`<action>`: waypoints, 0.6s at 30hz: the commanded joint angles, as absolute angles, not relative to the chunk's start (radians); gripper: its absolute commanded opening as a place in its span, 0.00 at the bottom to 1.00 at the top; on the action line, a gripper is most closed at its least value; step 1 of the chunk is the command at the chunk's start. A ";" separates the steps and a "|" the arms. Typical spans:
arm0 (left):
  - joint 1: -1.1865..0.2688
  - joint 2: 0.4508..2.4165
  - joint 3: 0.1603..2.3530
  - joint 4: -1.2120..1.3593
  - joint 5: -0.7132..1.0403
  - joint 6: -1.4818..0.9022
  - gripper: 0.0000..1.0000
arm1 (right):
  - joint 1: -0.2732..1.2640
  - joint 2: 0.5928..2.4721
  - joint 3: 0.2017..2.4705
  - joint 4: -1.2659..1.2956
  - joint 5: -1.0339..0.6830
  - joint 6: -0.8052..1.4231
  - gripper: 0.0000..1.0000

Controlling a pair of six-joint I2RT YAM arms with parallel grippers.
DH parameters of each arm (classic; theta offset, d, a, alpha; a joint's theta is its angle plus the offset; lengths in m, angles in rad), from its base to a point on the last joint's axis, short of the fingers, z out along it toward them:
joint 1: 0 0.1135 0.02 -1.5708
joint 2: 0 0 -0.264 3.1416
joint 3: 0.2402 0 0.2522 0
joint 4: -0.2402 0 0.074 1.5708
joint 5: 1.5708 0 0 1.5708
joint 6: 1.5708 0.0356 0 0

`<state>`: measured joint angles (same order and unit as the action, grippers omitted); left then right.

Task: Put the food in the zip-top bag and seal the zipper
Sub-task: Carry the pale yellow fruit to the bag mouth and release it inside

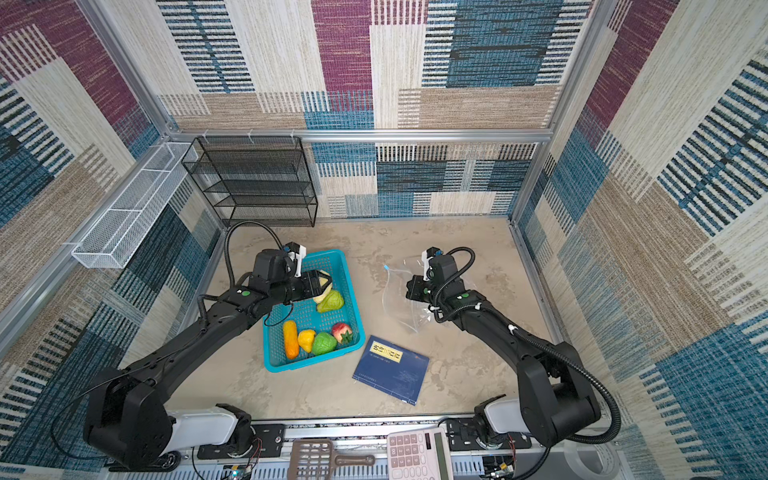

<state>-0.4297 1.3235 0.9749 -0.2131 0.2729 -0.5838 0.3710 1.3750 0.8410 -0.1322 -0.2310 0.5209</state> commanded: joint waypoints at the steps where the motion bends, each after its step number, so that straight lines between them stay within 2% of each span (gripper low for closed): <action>1: -0.511 1.339 1.000 -0.106 0.339 -0.667 0.54 | 0.372 1.393 0.881 -0.145 -0.243 0.511 0.00; 7: -0.641 1.428 1.028 0.030 0.305 -0.712 0.53 | 0.372 1.400 0.924 -0.184 -0.275 0.523 0.00; 18: -0.752 1.676 1.152 0.144 0.273 -0.730 0.52 | 0.372 1.345 0.918 -0.183 -0.296 0.564 0.00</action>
<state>-0.7387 1.6444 1.1355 0.0826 0.2905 -0.7071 0.3710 1.3560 0.9165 -0.1986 -0.2806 0.5449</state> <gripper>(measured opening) 0.570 0.013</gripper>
